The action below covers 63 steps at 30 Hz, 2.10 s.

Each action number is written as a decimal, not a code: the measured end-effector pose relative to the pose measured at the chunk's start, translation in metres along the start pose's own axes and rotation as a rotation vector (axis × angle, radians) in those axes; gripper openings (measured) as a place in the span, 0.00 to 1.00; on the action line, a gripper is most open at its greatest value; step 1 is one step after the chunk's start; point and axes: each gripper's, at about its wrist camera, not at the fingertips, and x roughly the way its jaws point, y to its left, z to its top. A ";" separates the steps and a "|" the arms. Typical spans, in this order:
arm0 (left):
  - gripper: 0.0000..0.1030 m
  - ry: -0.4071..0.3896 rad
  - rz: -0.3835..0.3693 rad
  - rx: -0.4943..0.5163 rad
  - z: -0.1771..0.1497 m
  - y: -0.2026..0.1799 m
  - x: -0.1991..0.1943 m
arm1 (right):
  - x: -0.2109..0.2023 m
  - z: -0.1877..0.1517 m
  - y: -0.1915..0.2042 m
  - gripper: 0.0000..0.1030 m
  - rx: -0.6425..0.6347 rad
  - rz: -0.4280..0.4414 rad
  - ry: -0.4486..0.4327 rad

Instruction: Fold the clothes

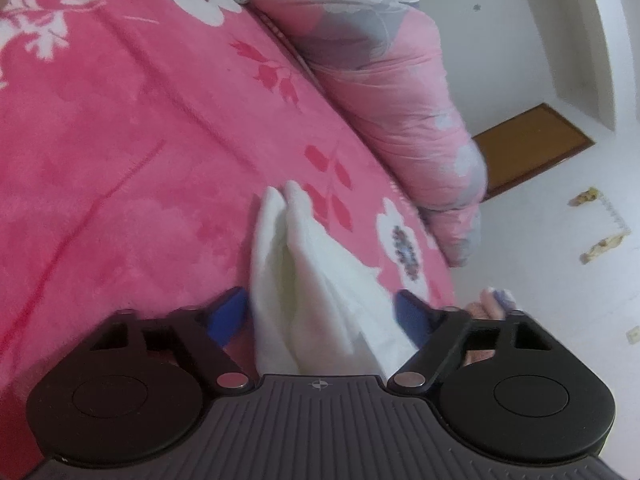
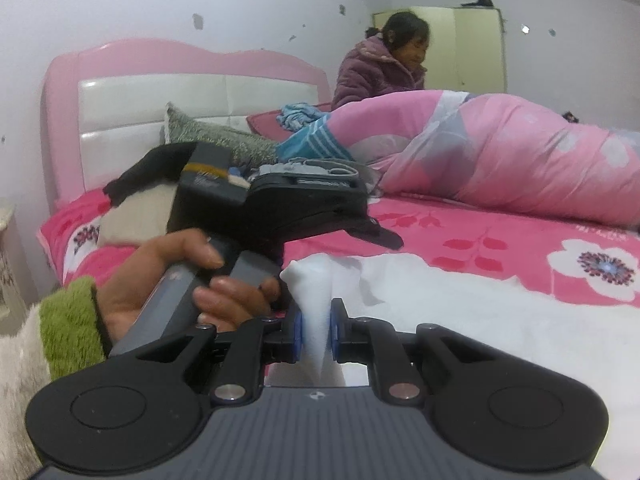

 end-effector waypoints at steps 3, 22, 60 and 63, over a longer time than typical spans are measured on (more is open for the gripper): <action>0.55 0.002 0.034 0.042 -0.003 -0.003 0.003 | -0.004 -0.004 0.004 0.18 -0.030 -0.005 0.001; 0.58 0.060 0.027 0.208 -0.023 -0.018 0.002 | -0.055 -0.010 -0.052 0.37 0.194 -0.026 -0.045; 0.53 -0.025 0.331 0.619 -0.070 -0.068 0.014 | -0.051 -0.036 -0.170 0.70 0.168 -0.504 0.093; 0.53 -0.030 0.342 0.637 -0.073 -0.070 0.015 | -0.028 -0.060 -0.173 0.74 0.162 -0.480 0.165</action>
